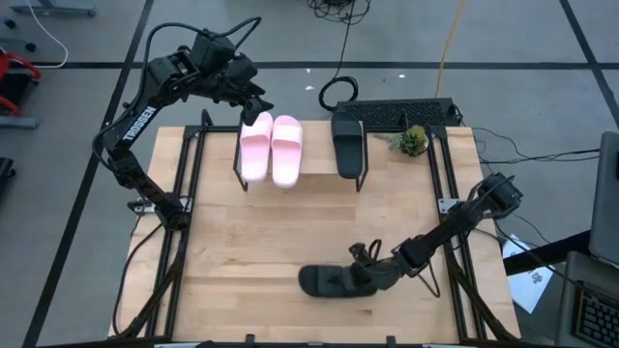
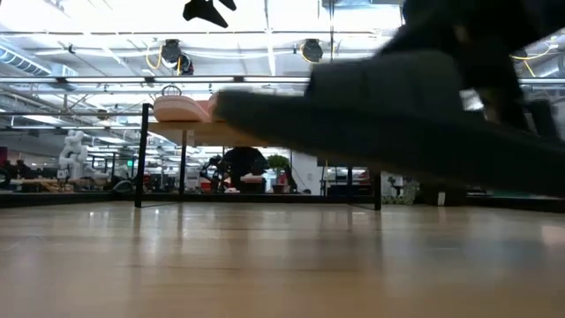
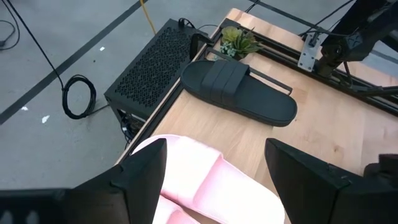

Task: Pick and place slides into the shelf
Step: Put the black slipper on the shelf

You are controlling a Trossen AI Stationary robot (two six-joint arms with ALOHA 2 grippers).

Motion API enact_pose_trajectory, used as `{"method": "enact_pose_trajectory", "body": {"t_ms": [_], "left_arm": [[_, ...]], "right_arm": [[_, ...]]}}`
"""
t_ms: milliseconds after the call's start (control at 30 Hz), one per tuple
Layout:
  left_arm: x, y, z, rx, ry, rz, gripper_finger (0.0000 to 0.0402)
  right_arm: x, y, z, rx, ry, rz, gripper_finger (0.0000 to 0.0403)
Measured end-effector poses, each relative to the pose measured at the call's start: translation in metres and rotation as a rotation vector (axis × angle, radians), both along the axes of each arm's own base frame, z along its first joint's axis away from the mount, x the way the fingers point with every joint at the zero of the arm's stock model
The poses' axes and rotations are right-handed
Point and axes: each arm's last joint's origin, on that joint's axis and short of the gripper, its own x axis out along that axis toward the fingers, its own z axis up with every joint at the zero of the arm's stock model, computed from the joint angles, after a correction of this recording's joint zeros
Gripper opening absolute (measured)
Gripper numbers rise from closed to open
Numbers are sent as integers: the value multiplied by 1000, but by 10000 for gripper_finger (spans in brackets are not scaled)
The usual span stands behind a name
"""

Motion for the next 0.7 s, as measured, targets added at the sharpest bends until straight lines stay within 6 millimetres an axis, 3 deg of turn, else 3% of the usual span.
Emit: {"method": "enact_pose_trajectory", "body": {"t_ms": [200, 333, 567, 700], "left_arm": [[-1, 2, 0, 37, 24, 24, 271], [-6, 8, 0, 58, 38, 65, 271], [-19, 24, 0, 89, 56, 118, 271], [-29, 34, 0, 104, 67, 156, 271]], "right_arm": [[2, -25, 43, -35, -160, -231, 3], [10, -43, 90, -135, -299, -446, 3], [36, -80, 175, -347, -479, -825, 1], [56, -106, 199, -352, -553, -952, 4]]}}
